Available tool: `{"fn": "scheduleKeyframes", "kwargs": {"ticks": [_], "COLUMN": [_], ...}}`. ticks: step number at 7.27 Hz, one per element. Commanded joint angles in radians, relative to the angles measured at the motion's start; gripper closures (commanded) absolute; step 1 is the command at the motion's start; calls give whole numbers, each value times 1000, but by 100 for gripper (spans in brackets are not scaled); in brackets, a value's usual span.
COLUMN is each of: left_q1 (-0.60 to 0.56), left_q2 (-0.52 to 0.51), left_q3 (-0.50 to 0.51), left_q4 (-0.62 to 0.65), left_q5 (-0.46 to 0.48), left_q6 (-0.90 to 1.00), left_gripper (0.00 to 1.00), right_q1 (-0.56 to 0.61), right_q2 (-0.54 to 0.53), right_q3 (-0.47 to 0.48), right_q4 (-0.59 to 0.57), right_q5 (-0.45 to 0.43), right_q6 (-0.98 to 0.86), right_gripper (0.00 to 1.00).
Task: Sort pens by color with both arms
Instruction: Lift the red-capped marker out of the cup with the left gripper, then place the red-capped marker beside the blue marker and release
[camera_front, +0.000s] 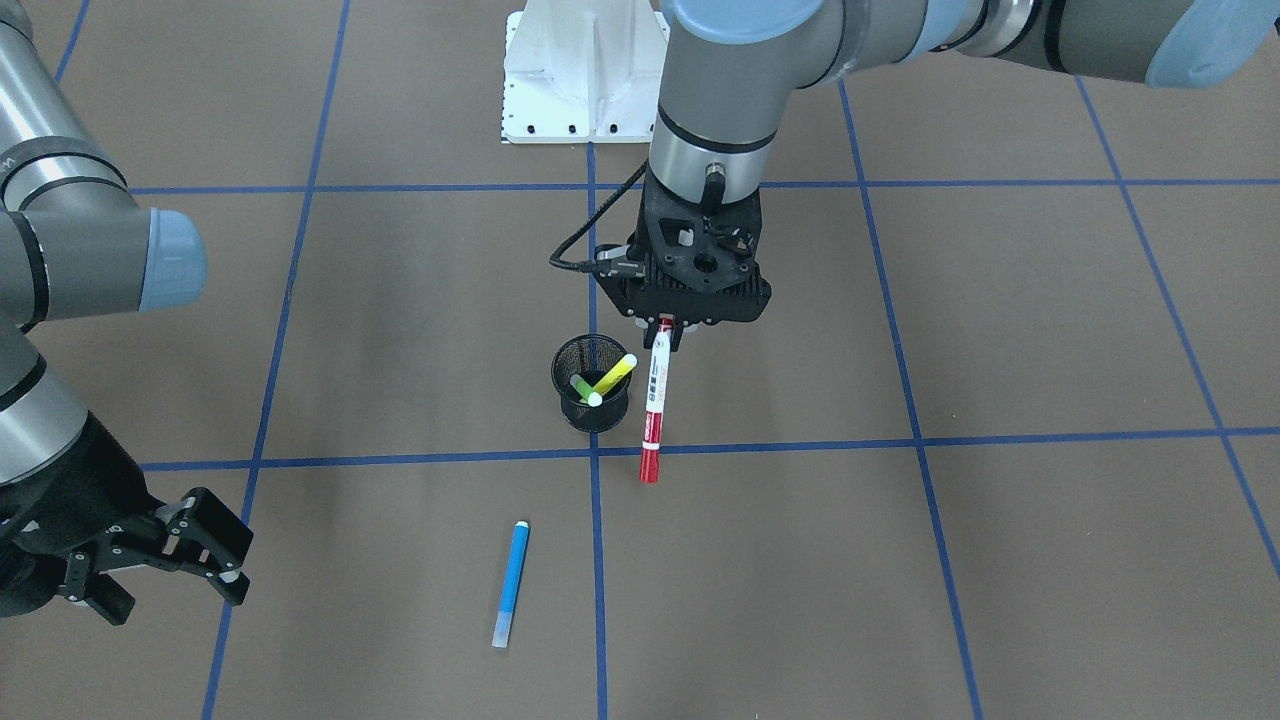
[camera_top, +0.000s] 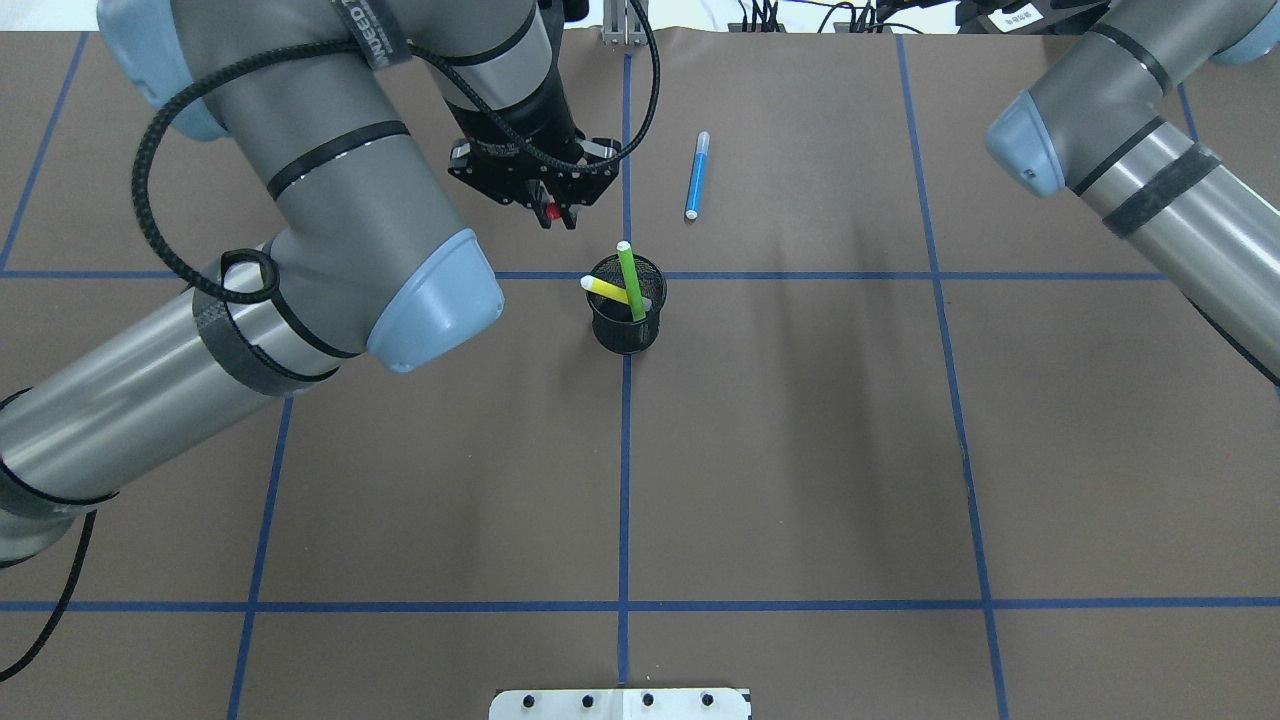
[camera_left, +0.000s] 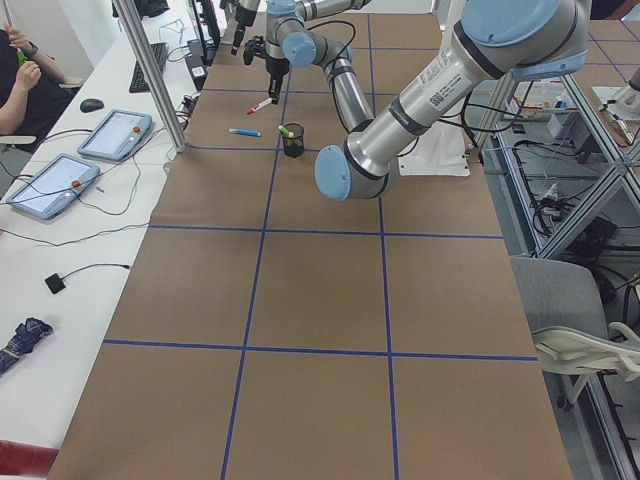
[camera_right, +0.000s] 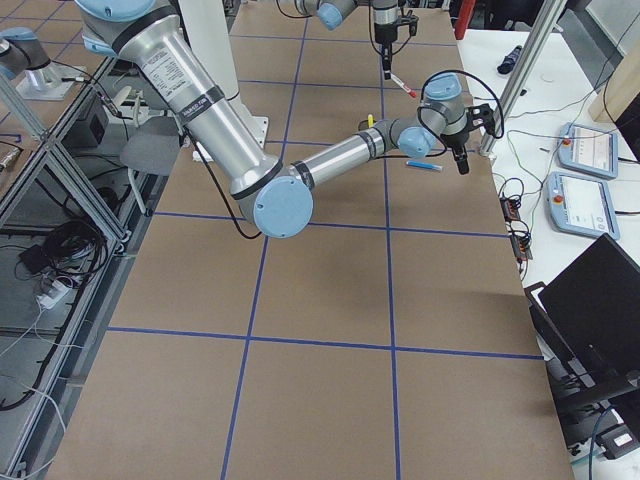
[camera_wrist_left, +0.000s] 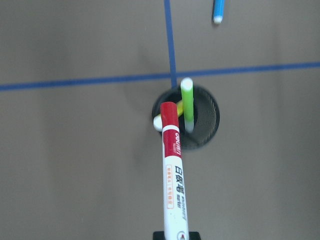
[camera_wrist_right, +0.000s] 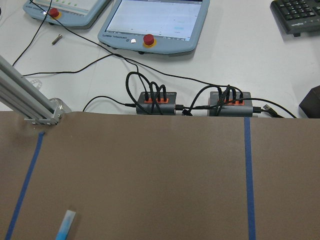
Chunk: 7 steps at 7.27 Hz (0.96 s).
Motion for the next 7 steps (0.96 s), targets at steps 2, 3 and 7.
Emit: {"fn": "scheduleKeyframes", "kwargs": {"ticks": [2,3,7], "left_q1": [10,38,127], "left_q2": [-60,-98,-122], "left_q3": [301,372,545], "left_q4": [-341,-370,-526], "left_q5": [180,238,395], "left_q6": [-126,-143,-161], "left_gripper": [100,100,100], "right_q1": [0,-2,-6], "right_q2": [1,-1,1], "right_q3": [1,0,0], "right_q4": [3,1,3], "right_q5": [-4,-5,-22], "right_q6": [-2,-2,0], "right_gripper": [0,0,0]}}
